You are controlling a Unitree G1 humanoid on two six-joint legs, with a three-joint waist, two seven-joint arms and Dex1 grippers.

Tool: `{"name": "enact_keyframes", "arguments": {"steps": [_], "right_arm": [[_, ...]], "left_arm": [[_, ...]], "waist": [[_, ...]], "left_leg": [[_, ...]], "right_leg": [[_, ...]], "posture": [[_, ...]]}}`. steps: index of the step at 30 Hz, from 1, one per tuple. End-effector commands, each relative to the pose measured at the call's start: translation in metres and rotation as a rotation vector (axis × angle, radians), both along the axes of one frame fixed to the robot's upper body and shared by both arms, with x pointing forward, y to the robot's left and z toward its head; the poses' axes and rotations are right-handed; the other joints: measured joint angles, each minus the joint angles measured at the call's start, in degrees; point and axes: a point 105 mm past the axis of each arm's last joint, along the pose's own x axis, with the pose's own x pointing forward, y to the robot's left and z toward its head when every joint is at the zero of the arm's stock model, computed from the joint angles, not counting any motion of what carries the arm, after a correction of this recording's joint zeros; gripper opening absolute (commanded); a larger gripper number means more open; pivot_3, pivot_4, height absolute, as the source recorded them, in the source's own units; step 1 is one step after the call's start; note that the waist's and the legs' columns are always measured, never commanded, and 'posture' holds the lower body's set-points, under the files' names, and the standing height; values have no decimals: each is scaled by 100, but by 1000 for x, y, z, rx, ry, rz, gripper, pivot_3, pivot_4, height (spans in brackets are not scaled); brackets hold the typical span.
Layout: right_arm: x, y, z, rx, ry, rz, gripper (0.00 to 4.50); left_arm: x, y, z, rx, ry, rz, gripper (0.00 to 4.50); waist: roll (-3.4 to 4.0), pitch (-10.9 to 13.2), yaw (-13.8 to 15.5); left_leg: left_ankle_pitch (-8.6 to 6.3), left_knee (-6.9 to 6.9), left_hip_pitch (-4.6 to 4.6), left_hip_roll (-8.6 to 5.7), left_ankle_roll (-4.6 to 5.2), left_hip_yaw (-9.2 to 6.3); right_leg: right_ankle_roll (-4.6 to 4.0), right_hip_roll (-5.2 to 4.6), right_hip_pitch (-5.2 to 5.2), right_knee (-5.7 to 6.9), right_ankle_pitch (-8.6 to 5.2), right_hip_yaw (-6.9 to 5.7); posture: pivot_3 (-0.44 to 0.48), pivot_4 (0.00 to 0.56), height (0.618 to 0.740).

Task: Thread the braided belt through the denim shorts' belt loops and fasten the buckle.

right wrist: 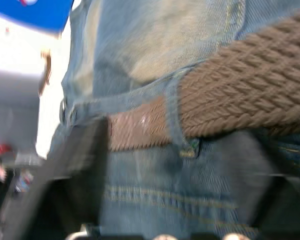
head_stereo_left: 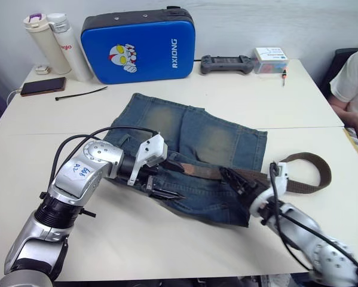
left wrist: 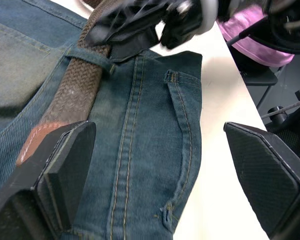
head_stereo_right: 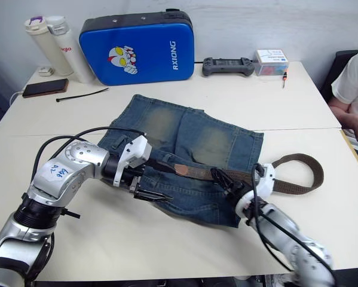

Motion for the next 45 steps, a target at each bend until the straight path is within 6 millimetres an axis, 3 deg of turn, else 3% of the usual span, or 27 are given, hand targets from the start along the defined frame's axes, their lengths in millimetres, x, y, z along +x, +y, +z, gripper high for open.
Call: {"name": "enact_keyframes", "arguments": {"steps": [1,7,10,15,18,22,25,29,32,37,39,42,45], "right_arm": [[-20,5,17,-63,-43,160,4442],[-44,2,35,-278,-113,416,4442],[-48,15,47,-646,-364,681,4442],[-60,19,29,-929,-514,1022,4442],[-62,21,12,-952,-544,1111,4442],[-46,17,-19,-1051,-544,1104,4442],[-27,6,-35,-1146,-502,1050,3600],[-9,-8,-38,-1265,-525,1019,1489],[-4,-16,-32,-1323,-591,1054,184],[-9,-38,-17,-1410,-729,1226,116],[-8,-61,-14,-1478,-745,1299,116],[7,-102,-12,-1585,-728,1329,116],[21,-131,-13,-1651,-745,1327,116]], "left_arm": [[2,5,7,-9,-42,-4,4500],[6,9,5,-5,-56,-4,4500],[5,17,6,5,-47,7,4500],[1,37,4,46,-28,39,4500],[1,45,4,69,-35,58,4500],[0,49,7,74,-46,73,4500],[-1,49,12,68,-58,84,4500],[-1,50,14,63,-61,95,4500],[0,49,13,61,-63,94,4500],[2,45,13,55,-61,81,4500],[3,44,13,54,-65,75,4500],[4,39,12,46,-62,60,4500],[3,36,12,41,-60,49,4500]], "waist": [[-1,1,21],[-2,1,24],[0,2,5],[-4,2,83],[-5,3,111],[-9,1,107],[-9,2,97],[-11,0,87],[-12,0,93],[-12,0,153],[-12,0,173],[-12,0,169],[-13,1,131]], "left_leg": [[0,1,0,0,1,0],[-1,3,3,2,3,5],[-2,7,3,1,4,7],[-2,-3,5,7,0,-3],[-1,5,-9,4,-2,-1],[-1,15,-11,-1,-2,-3],[4,15,-10,-2,-10,-2],[10,13,-3,-1,-22,-2],[6,14,8,-2,-15,0],[1,15,10,-6,-6,2],[1,16,9,-7,-7,3],[1,15,10,-7,-7,6],[3,17,18,-7,-8,19]], "right_leg": [[0,1,1,-2,0,0],[0,6,0,-10,0,3],[0,8,-1,-10,0,6],[-8,14,-4,-20,-4,0],[-8,7,-12,-19,-4,0],[-6,-2,-11,-17,-4,-1],[-7,-1,-14,-12,-4,1],[-7,2,-11,-8,-4,1],[-7,0,1,-8,-4,1],[-6,-2,4,-9,-4,1],[-6,-2,5,-10,-3,1],[-6,-1,5,-11,-4,1],[-6,-1,7,-6,-4,9]], "posture": [[0,150,740],[0,150,740],[0,150,740],[0,150,740],[0,150,740],[0,150,740],[0,150,740],[0,150,740],[0,150,740],[0,150,740],[0,150,740],[0,150,740],[0,150,740]]}}
